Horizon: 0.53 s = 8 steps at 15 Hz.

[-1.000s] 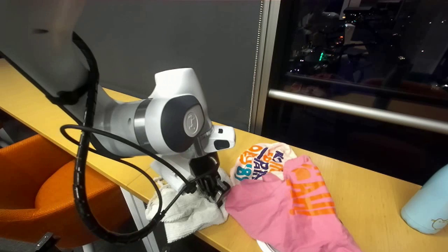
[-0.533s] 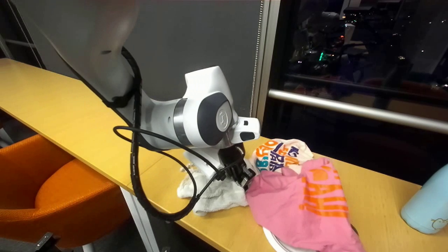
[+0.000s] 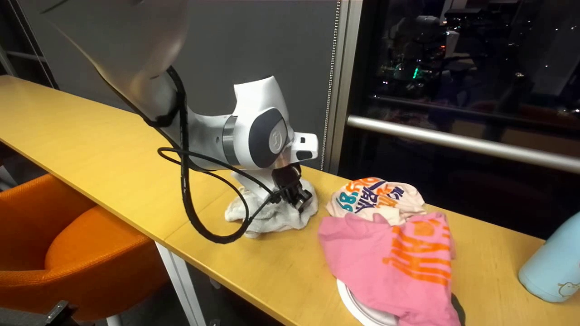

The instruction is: Wipe the table with the white cloth

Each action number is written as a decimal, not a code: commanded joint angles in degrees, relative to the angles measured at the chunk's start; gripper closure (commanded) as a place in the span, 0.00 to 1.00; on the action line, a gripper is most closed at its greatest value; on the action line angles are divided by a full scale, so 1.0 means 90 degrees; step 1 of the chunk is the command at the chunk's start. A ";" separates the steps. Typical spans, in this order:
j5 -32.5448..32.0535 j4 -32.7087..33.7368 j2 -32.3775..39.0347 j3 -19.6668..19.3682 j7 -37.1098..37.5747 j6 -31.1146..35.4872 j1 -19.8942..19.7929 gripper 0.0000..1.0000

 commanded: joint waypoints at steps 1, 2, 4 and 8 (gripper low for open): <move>0.0374 -0.0347 -0.0310 0.0735 -0.0609 -0.0057 -0.0063 0.98; 0.0392 -0.0506 -0.0453 0.0843 -0.0708 -0.0059 0.0003 0.98; 0.0388 -0.0828 -0.0684 0.0989 -0.0844 -0.0081 0.0110 0.98; 0.0285 -0.1751 -0.1285 0.0942 -0.0840 -0.0069 0.0338 0.98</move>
